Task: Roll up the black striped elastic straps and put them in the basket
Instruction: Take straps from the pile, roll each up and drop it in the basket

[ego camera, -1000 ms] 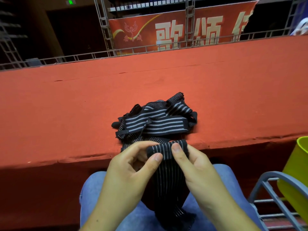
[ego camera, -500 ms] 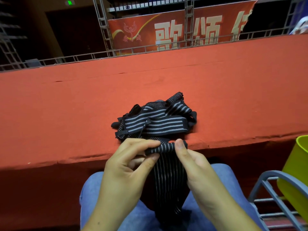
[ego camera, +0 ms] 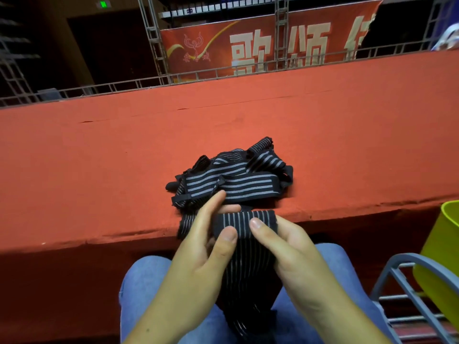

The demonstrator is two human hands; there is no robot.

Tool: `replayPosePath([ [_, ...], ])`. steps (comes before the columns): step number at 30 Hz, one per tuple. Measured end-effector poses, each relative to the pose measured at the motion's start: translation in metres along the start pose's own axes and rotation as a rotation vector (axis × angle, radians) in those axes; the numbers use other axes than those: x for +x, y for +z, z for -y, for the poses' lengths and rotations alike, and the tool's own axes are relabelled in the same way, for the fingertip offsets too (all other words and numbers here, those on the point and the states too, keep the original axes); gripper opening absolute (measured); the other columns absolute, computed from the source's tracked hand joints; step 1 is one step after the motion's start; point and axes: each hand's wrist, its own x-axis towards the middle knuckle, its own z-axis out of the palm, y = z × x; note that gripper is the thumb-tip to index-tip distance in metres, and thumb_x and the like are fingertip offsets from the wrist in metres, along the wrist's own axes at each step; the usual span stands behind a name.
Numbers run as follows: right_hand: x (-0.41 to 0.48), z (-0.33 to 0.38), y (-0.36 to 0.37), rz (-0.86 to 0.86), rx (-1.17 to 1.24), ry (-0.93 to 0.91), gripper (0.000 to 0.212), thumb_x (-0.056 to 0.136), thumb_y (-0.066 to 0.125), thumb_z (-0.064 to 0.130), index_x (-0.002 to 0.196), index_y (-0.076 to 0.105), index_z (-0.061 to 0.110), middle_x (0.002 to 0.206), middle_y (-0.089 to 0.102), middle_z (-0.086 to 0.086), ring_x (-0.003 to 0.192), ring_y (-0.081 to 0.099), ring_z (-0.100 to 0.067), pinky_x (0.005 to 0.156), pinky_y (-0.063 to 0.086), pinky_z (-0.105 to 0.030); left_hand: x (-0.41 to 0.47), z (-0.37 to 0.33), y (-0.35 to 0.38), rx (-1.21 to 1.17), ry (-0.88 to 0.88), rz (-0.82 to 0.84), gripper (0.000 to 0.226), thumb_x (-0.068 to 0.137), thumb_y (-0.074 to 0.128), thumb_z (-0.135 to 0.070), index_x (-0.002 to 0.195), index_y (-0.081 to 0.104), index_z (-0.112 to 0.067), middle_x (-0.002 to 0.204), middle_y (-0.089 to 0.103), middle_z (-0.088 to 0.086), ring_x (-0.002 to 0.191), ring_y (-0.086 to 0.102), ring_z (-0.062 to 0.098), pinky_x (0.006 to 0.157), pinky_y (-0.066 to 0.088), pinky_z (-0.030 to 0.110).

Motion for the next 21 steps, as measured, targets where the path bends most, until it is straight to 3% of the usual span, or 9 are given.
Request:
replayPosePath([
  [4, -0.001, -0.002, 0.004, 0.048, -0.067, -0.002, 0.036, 0.099, 0.058, 0.036, 0.125, 0.072, 0.016, 0.122, 0.078, -0.004, 0.12, 0.071, -0.02, 0.108, 0.051, -0.045, -0.001, -0.001, 0.005, 0.058, -0.009, 0.007, 0.065, 0.093, 0.043, -0.062, 0.154, 0.031, -0.042, 0.147, 0.045, -0.038, 0.138, 0.044, -0.01, 0.113, 0.035, 0.027],
  [9, 0.002, -0.003, 0.007, 0.014, -0.129, -0.065, 0.042, 0.088, 0.063, 0.058, 0.114, 0.076, 0.028, 0.112, 0.08, 0.002, 0.109, 0.075, -0.013, 0.094, 0.055, -0.03, -0.001, -0.001, 0.008, 0.069, -0.016, 0.022, 0.064, 0.095, 0.042, -0.06, 0.155, 0.028, -0.042, 0.147, 0.047, -0.036, 0.138, 0.047, -0.006, 0.114, 0.038, 0.028],
  [13, 0.003, -0.003, 0.004, -0.023, -0.14, -0.136, 0.033, 0.095, 0.062, 0.051, 0.113, 0.076, 0.027, 0.111, 0.08, 0.0, 0.108, 0.075, -0.016, 0.094, 0.056, -0.035, 0.002, -0.001, 0.005, 0.129, 0.01, 0.008, 0.062, 0.096, 0.046, -0.058, 0.154, 0.037, -0.039, 0.153, 0.043, -0.032, 0.145, 0.037, -0.006, 0.119, 0.034, 0.026],
  [17, 0.004, -0.002, 0.001, -0.04, -0.182, -0.173, 0.023, 0.101, 0.06, 0.042, 0.112, 0.076, 0.03, 0.11, 0.08, 0.002, 0.107, 0.075, -0.014, 0.091, 0.056, -0.028, 0.005, -0.004, 0.0, 0.218, 0.05, -0.065, 0.037, 0.095, 0.061, -0.039, 0.132, 0.062, -0.037, 0.13, 0.065, -0.025, 0.127, 0.057, -0.003, 0.101, 0.041, 0.01],
  [21, 0.007, -0.001, 0.0, -0.028, -0.204, -0.156, 0.028, 0.099, 0.058, 0.039, 0.112, 0.076, 0.021, 0.11, 0.08, 0.003, 0.107, 0.075, -0.012, 0.09, 0.055, -0.025, 0.008, -0.008, -0.004, 0.203, 0.045, -0.064, 0.018, 0.093, 0.069, -0.029, 0.11, 0.071, -0.03, 0.106, 0.076, -0.014, 0.103, 0.071, 0.007, 0.087, 0.051, 0.018],
])
